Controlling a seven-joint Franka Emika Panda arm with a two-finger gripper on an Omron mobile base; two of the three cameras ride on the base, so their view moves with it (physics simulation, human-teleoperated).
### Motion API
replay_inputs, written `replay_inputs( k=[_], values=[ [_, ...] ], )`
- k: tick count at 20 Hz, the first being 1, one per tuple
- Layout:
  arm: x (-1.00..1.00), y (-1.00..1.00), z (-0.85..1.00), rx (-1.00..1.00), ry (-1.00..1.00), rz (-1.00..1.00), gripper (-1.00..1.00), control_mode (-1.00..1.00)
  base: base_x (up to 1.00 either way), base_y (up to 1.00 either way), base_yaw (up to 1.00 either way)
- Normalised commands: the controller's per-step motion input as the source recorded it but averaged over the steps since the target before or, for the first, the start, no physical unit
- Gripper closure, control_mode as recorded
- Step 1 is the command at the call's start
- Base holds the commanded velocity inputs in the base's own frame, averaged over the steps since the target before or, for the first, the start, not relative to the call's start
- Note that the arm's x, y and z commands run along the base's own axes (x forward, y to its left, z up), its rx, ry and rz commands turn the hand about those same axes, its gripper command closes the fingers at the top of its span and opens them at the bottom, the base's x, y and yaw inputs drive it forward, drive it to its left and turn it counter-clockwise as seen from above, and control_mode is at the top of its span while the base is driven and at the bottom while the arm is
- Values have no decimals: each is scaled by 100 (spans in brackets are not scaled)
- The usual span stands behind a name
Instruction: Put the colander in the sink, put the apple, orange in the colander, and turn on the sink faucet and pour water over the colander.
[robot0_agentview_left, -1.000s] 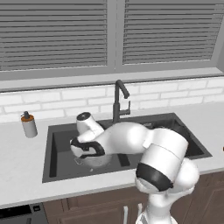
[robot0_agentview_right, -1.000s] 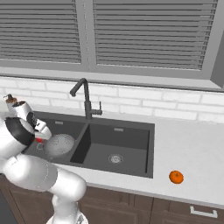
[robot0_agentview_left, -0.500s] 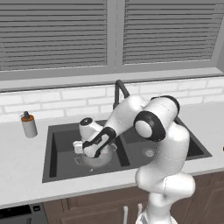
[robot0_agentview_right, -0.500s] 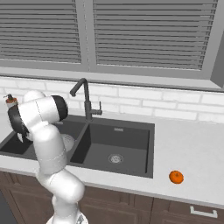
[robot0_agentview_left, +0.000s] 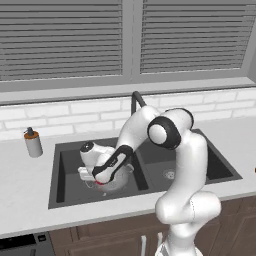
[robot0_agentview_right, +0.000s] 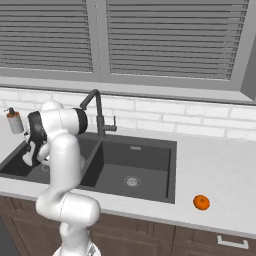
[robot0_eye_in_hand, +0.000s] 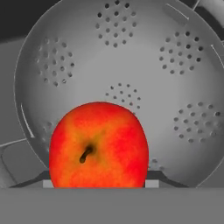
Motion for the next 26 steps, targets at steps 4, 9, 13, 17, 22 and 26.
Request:
replay_inputs(
  k=[4, 9, 13, 17, 22, 26],
  values=[
    [34, 0, -21, -3, 0, -12, 100, -100, 0, 0, 0],
    [23, 0, -17, -2, 0, -13, 100, -100, 0, 0, 0],
    [9, -4, -16, -1, 0, -13, 100, -100, 0, 0, 0],
    [0, -18, -2, 0, 0, -13, 100, -100, 0, 0, 0],
    [0, -12, 0, 0, 0, -11, -100, -100, 0, 0, 0],
    [0, -1, 6, 0, 0, -6, -100, -100, 0, 0, 0]
  ],
)
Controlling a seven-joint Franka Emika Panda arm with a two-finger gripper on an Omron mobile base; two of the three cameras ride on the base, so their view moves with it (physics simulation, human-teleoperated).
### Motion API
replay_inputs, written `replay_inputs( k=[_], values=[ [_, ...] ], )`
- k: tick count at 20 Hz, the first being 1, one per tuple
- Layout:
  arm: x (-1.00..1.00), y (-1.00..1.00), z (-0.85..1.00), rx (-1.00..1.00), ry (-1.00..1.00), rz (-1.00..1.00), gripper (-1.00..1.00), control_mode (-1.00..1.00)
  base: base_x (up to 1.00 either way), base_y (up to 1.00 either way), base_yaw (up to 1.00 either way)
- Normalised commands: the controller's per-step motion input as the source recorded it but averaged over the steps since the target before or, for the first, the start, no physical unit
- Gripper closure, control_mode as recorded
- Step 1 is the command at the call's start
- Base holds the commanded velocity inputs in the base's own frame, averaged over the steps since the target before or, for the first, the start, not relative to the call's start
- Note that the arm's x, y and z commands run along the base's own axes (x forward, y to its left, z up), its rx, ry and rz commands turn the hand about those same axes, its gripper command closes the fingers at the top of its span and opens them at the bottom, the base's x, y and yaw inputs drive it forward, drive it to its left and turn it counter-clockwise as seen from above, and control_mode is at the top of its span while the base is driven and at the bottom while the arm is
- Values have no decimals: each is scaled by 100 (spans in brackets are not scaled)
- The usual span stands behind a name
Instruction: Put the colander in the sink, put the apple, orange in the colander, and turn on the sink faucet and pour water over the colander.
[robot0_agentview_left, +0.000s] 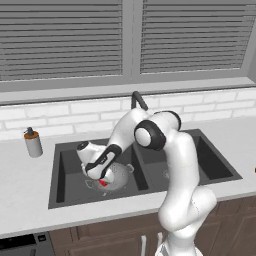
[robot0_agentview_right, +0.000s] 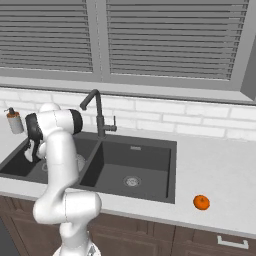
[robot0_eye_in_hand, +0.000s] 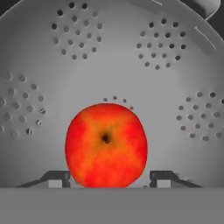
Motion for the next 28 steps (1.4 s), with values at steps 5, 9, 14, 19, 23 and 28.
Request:
replay_inputs(
  k=[5, 9, 14, 19, 23, 28],
  values=[
    [-7, 0, 34, 0, 0, -1, -100, -100, 0, 0, 0],
    [-21, 0, 91, 2, -8, 0, -100, -100, 0, 0, 0],
    [-41, 0, 100, 7, -16, 0, -100, -100, 0, 0, 0],
    [-51, -8, 100, 1, -5, 0, -100, -100, 0, 0, 0],
    [-77, -65, 100, 2, 0, 0, -100, -100, 0, 0, 0],
    [-73, -95, 100, 5, 0, 3, -100, -100, 0, 0, 0]
  ],
)
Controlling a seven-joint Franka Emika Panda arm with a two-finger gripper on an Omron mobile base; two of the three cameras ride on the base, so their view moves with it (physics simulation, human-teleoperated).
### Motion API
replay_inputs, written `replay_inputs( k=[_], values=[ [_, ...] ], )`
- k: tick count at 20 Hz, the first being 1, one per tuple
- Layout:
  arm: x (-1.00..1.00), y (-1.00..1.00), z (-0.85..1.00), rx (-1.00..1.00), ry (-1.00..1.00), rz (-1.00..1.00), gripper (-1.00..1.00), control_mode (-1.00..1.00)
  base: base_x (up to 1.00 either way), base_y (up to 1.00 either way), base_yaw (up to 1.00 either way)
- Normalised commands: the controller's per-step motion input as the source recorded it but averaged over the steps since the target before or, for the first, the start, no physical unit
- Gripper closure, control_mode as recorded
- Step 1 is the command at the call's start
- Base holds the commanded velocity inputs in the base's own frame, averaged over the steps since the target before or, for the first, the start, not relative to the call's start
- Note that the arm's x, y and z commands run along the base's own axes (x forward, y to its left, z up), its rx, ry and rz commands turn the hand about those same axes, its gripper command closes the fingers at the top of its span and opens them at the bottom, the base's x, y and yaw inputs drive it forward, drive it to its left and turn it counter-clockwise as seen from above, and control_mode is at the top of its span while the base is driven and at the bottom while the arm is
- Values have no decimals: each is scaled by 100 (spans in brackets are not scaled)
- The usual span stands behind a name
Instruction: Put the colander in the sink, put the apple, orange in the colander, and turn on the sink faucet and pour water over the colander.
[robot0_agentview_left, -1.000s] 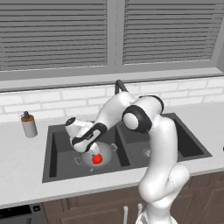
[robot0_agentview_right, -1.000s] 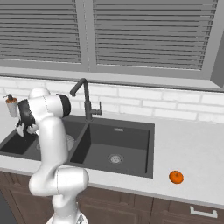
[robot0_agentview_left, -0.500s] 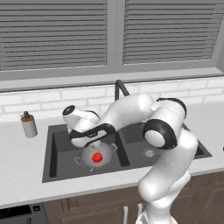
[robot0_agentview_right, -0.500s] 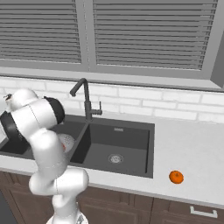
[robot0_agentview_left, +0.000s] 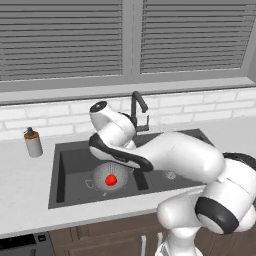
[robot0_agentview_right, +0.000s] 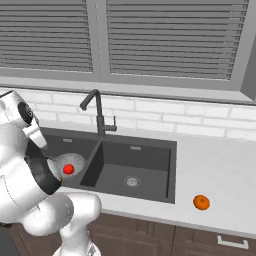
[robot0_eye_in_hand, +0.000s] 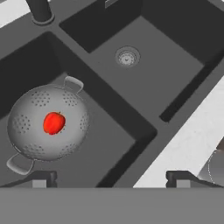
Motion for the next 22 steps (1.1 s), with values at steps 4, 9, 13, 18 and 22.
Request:
replay_inputs(
  k=[4, 9, 13, 18, 22],
  values=[
    [-74, -100, 89, 5, 0, 4, -100, -100, 0, 0, 0],
    [-86, -100, 37, 2, 7, 11, -100, -100, 0, 0, 0],
    [-62, -100, 6, 2, 14, 15, -100, -100, 0, 0, 0],
    [-14, -100, 7, 3, 19, 12, -100, -100, 0, 0, 0],
    [0, -100, 8, 3, 19, 7, -100, -100, 0, 0, 0]
  ],
)
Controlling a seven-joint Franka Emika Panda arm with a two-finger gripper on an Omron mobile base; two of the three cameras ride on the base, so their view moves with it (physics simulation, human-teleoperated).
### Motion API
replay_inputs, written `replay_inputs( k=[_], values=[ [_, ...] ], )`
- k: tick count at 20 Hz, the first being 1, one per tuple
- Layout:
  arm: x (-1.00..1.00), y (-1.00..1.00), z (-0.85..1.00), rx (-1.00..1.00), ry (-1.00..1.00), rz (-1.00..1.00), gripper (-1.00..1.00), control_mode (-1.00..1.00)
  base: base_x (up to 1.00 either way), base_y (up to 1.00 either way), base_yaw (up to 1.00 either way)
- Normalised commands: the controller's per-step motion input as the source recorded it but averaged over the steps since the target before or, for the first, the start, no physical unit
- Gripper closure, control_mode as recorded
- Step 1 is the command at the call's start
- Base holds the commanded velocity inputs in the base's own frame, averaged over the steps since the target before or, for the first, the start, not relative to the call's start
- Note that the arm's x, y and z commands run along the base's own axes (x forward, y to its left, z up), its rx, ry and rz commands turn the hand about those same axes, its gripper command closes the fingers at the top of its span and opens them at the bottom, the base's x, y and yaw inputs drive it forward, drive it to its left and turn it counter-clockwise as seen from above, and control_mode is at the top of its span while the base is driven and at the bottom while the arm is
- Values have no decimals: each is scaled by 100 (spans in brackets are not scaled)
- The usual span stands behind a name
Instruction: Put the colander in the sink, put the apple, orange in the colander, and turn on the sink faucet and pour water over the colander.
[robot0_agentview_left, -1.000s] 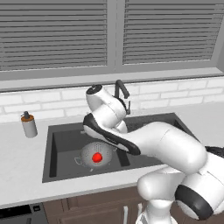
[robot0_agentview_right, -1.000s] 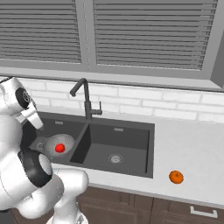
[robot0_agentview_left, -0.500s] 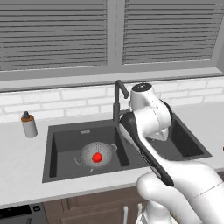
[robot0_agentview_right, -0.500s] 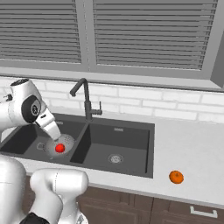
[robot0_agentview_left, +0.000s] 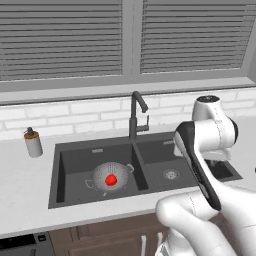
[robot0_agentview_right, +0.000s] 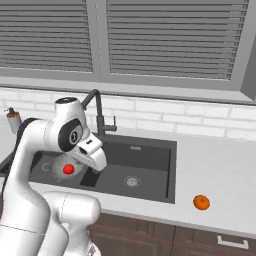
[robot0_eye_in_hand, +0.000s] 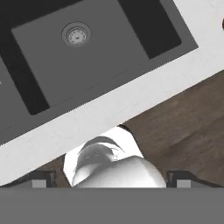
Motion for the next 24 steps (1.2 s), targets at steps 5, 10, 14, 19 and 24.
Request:
replay_inputs(
  k=[5, 10, 14, 19, 24],
  values=[
    [0, -100, 0, 4, 18, 6, -100, -100, 0, 0, 0],
    [0, -100, -1, 2, 19, 4, -100, -100, 0, 0, 0],
    [2, -100, -9, 1, 15, 4, -100, -100, 0, 0, 0],
    [1, -100, -21, 0, 5, 4, -100, -100, 0, 0, 0],
    [0, -94, -41, 3, -1, 7, -100, -100, 0, 0, 0]
  ],
)
